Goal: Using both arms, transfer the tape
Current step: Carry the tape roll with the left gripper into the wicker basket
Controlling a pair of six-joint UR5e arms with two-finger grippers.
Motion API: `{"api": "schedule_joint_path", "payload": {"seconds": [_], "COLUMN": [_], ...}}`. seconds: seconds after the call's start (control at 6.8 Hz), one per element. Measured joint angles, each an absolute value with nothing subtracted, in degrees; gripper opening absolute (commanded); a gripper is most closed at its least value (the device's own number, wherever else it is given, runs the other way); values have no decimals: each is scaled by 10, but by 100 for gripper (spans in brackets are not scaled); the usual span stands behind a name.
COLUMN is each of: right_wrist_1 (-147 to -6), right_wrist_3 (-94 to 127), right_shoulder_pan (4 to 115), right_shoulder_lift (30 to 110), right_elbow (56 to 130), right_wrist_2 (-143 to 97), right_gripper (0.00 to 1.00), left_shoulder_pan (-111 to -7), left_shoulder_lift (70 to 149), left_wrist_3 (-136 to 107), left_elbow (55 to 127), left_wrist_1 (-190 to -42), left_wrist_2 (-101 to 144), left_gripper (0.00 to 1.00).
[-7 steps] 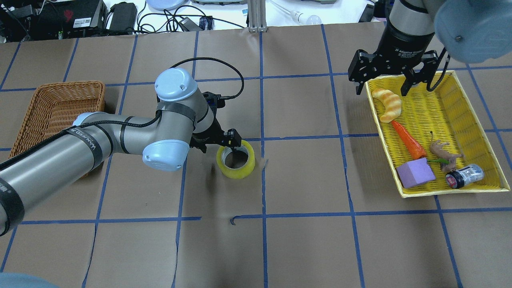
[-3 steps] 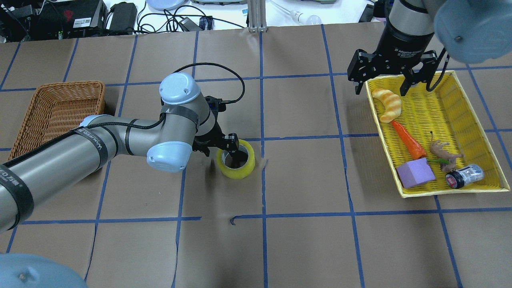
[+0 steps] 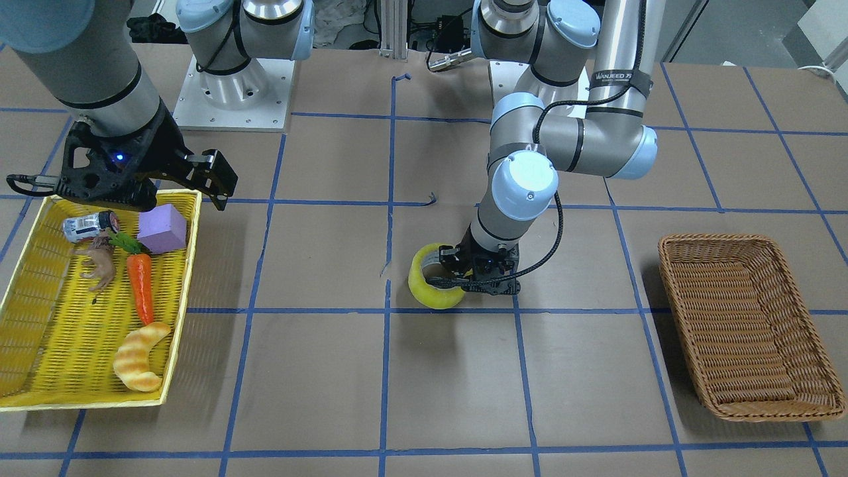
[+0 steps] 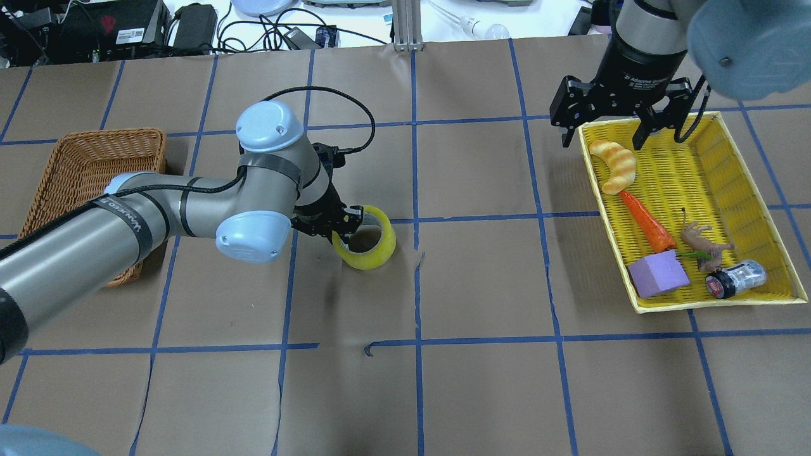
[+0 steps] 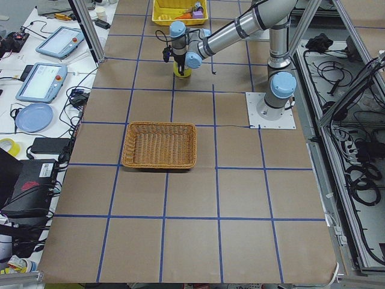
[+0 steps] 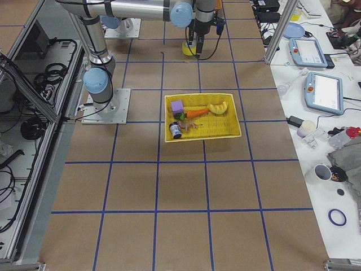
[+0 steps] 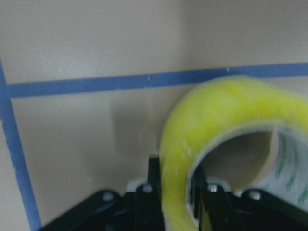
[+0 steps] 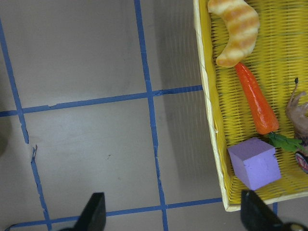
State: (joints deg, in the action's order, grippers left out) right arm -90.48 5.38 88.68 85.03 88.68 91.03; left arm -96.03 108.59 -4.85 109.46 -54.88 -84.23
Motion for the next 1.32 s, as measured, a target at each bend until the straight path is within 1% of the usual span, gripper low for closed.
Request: {"api": "schedule_joint_path", "payload": {"seconds": [0.29, 0.59, 0.88, 1.03, 1.32], "right_wrist_1": [-906, -904, -907, -906, -900], "right_wrist_3": [54, 54, 52, 52, 51], "right_shoulder_pan": [887, 885, 886, 886, 885], "right_shoulder_lift": [850, 851, 851, 851, 854], "right_elbow": [887, 887, 887, 887, 887], "right_wrist_2": [910, 918, 920, 917, 919], "right_gripper": [100, 100, 100, 100, 100], "left_shoulder_pan": [-878, -769, -643, -599, -545], "left_shoulder_lift": [1057, 1037, 1039, 1048, 1079], "left_wrist_3": [56, 196, 341, 401, 464], "left_elbow": [1034, 1010, 1006, 1007, 1010], "left_wrist_1": [-648, -676, -655, -622, -542], "left_wrist_2": [-869, -908, -915, -916, -916], "left_gripper": [0, 0, 0, 0, 0]}}
